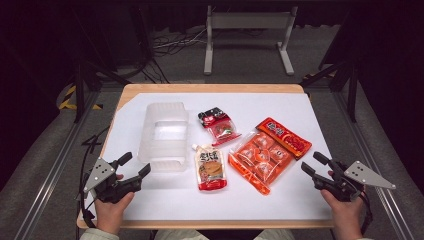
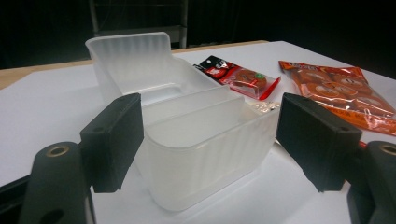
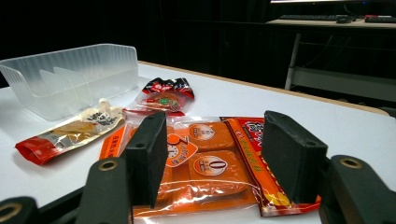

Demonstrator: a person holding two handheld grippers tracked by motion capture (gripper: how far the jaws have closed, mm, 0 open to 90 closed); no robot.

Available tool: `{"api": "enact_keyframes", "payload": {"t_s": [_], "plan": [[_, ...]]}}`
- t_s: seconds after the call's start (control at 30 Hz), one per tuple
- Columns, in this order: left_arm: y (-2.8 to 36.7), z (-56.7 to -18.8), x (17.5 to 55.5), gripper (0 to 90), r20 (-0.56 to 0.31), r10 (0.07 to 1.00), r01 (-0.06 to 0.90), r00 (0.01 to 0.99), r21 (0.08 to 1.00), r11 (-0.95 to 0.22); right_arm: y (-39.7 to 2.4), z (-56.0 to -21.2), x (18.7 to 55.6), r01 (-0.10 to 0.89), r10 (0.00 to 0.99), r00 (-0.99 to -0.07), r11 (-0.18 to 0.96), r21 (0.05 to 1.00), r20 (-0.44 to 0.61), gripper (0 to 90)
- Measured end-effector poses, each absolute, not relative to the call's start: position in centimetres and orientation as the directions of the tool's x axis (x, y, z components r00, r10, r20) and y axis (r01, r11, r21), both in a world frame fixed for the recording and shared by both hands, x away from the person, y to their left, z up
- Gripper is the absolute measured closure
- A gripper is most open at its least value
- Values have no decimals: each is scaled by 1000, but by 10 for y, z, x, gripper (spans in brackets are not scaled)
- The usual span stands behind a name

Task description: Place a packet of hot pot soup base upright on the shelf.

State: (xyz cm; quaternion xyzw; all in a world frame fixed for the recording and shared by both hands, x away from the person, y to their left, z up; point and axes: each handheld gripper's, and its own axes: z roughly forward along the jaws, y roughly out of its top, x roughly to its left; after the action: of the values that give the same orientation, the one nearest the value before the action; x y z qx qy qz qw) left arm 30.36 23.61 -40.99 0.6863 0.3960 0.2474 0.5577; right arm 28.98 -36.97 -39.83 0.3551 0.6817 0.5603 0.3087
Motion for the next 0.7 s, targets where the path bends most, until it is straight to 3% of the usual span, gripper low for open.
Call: {"api": "enact_keyframes", "payload": {"t_s": [0.47,0.7], "plan": [[235,-410,306,238,-102,821,270,562,961,-65,-371,-385,312,156,841,-542,112,981,-10,374],[236,-411,308,238,-114,826,274,552,960,-51,-373,-375,335,213,837,-547,118,970,18,347]]}}
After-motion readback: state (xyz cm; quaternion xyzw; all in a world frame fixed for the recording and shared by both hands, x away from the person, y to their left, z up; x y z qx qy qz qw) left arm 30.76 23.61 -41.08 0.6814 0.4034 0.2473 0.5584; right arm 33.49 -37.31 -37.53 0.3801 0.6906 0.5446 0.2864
